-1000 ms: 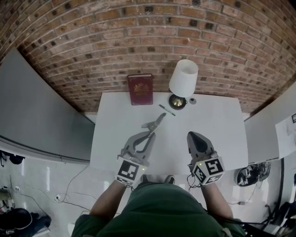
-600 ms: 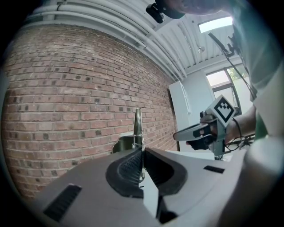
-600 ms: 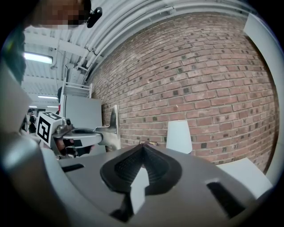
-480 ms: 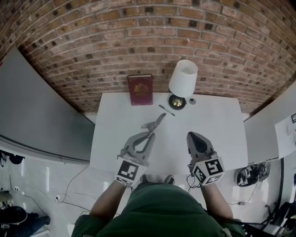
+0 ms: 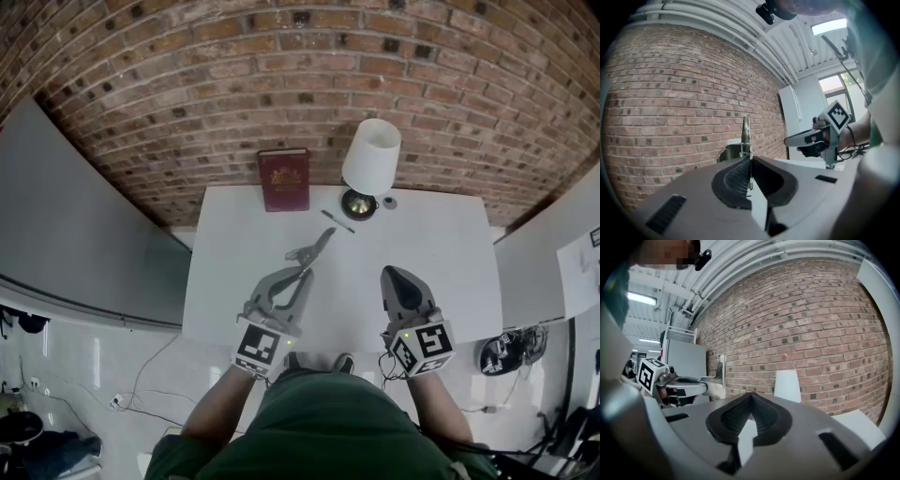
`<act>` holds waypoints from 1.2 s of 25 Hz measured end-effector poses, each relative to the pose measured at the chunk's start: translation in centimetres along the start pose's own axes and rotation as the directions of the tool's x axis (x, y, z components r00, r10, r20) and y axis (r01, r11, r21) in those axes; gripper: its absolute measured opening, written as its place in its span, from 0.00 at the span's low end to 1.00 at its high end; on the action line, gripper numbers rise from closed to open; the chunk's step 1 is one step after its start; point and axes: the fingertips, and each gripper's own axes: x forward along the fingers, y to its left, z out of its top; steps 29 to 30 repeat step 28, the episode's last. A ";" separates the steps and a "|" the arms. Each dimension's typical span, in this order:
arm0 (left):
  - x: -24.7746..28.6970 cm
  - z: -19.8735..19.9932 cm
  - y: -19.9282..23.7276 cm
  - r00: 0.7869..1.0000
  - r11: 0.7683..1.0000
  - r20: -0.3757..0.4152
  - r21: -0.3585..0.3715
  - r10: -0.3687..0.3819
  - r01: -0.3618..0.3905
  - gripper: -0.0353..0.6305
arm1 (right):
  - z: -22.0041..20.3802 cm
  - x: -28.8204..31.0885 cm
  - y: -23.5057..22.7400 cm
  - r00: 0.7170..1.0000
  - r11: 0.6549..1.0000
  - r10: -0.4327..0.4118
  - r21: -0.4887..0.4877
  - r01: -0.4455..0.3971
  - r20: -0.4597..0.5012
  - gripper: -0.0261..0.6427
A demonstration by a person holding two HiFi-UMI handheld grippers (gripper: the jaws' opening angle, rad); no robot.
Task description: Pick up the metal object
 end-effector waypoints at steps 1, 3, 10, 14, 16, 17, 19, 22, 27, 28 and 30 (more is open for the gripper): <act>0.0 0.0 0.0 1.000 1.000 0.001 -0.004 -0.001 0.001 0.07 | -0.1 0.0 0.0 1.000 1.000 -0.001 0.001 0.001 0.000 0.04; 0.0 -0.1 0.0 1.000 1.000 0.001 -0.006 -0.004 0.004 0.07 | -0.1 0.0 0.2 1.000 1.000 -0.001 0.000 0.001 -0.002 0.04; 0.2 -0.3 0.1 1.000 1.000 -0.002 -0.012 -0.015 0.015 0.07 | -0.3 0.2 0.4 1.000 1.000 0.001 0.000 -0.001 -0.014 0.04; 0.2 -0.4 0.3 1.000 1.000 -0.003 -0.020 -0.017 0.017 0.07 | -0.7 0.4 0.5 1.000 1.000 0.008 0.009 -0.008 -0.020 0.04; 0.2 -0.5 0.4 1.000 1.000 -0.006 -0.021 -0.018 0.018 0.07 | -0.8 0.4 0.6 1.000 1.000 0.010 0.012 -0.010 -0.025 0.04; 0.2 -0.6 0.4 1.000 1.000 -0.007 -0.021 -0.019 0.019 0.07 | -0.7 0.5 0.6 1.000 1.000 0.011 0.012 -0.010 -0.027 0.04; 0.3 -0.6 0.5 1.000 1.000 -0.009 -0.022 -0.021 0.021 0.07 | -0.6 0.6 0.8 1.000 1.000 0.011 0.010 -0.011 -0.029 0.04; 0.3 -0.7 0.7 1.000 0.999 -0.006 -0.025 -0.024 0.024 0.07 | -0.5 0.7 1.0 1.000 1.000 0.008 0.006 -0.008 -0.027 0.04; 0.1 -1.0 1.1 1.000 0.999 -0.004 -0.025 -0.030 0.030 0.07 | -0.8 1.0 1.3 1.000 1.000 0.006 0.008 -0.006 -0.021 0.04; 0.1 -1.0 1.2 1.000 0.999 -0.005 -0.025 -0.031 0.031 0.07 | -0.8 1.1 1.4 1.000 1.000 0.006 0.008 -0.006 -0.021 0.04; 0.1 -1.0 1.2 1.000 0.999 -0.005 -0.025 -0.031 0.031 0.07 | -0.8 1.1 1.4 1.000 1.000 0.006 0.008 -0.006 -0.021 0.04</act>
